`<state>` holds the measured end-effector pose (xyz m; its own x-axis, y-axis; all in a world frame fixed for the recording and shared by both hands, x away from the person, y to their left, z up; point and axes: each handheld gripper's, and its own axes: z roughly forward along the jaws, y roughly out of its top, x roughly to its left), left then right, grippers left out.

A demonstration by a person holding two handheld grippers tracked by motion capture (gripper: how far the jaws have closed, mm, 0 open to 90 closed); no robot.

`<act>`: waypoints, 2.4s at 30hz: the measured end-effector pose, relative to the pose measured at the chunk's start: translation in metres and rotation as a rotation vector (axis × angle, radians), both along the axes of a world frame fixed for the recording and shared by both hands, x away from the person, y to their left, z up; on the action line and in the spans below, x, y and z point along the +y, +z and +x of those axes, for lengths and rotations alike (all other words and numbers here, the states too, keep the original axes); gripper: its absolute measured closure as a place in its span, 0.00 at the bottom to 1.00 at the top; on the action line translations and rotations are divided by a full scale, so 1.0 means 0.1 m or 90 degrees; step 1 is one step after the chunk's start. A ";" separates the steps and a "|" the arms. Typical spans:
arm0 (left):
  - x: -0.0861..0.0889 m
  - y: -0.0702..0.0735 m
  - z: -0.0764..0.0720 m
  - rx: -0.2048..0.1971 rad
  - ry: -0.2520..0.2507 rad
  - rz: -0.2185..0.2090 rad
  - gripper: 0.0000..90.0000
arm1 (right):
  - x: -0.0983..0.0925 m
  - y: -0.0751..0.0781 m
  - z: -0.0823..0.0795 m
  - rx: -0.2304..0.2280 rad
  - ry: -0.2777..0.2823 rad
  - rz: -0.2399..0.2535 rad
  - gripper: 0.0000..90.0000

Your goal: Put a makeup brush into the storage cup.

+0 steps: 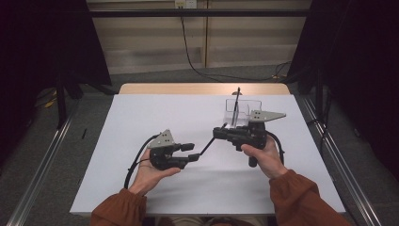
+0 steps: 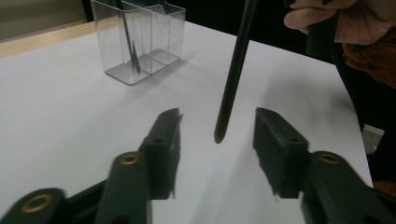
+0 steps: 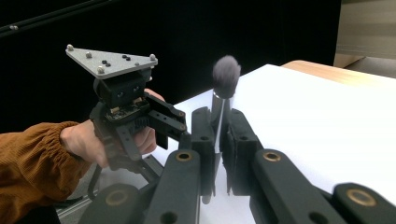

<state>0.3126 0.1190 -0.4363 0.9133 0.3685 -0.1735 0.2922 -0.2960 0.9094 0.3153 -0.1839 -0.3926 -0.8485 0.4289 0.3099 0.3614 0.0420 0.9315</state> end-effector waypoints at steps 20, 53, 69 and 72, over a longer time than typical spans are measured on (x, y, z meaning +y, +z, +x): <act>0.24 0.10 -0.07 0.009 0.141 0.030 0.03 | -0.19 0.02 -0.01 0.006 -0.035 -0.017 0.93; 0.78 0.15 -0.46 -0.056 0.223 -0.018 0.03 | -0.59 0.15 0.09 -0.004 -0.112 -0.049 0.93; 1.03 0.03 -0.63 -0.055 0.283 -0.036 0.02 | -0.81 0.34 0.27 -0.015 -0.158 -0.054 0.93; 1.04 0.00 -0.67 -0.056 0.285 -0.029 0.03 | -0.83 0.38 0.30 -0.021 -0.165 -0.058 0.93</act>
